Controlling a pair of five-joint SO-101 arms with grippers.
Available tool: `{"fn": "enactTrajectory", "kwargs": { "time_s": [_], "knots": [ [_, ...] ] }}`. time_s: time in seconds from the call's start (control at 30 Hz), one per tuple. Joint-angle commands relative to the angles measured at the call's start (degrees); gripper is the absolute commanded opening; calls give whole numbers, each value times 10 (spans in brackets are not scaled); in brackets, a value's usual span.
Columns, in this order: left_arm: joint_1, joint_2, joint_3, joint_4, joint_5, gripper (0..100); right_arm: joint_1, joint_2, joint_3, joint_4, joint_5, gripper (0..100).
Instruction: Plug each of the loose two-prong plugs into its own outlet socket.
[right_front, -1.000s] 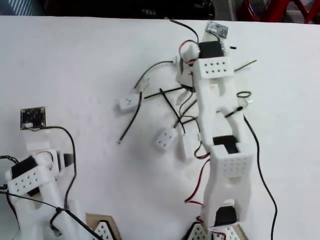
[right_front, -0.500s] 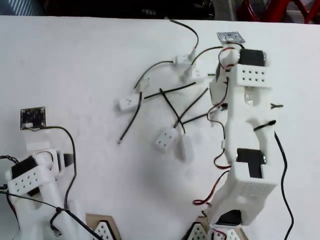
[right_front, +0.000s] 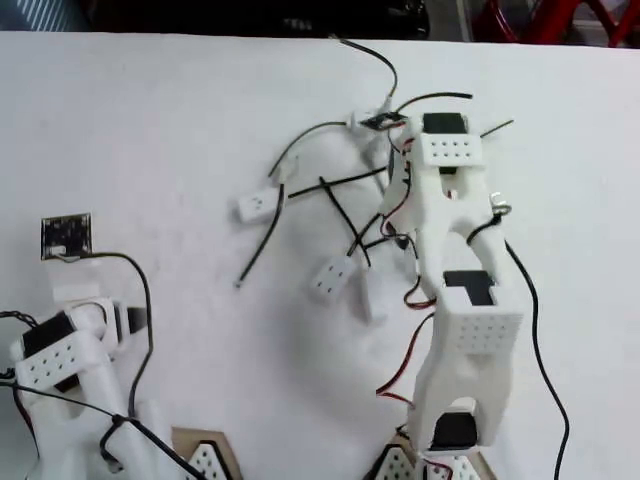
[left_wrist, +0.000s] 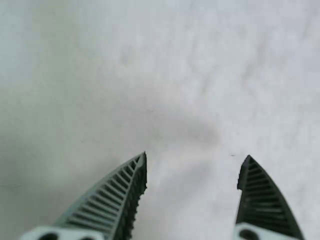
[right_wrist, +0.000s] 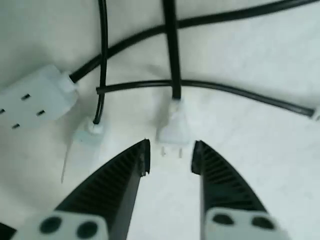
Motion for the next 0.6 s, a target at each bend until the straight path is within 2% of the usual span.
{"fn": "enactTrajectory", "kwargs": {
  "time_s": [0.0, 0.2, 0.57],
  "knots": [
    [-3, -11, -3, -11, 2, 290, -10, -17, -50, 8, 5, 180],
    [-3, -11, -3, -11, 2, 290, -9, -35, -5, 8, 6, 169],
    [-3, -11, -3, -11, 2, 290, 41, -19, 47, -30, 11, 166]
  ]
}}
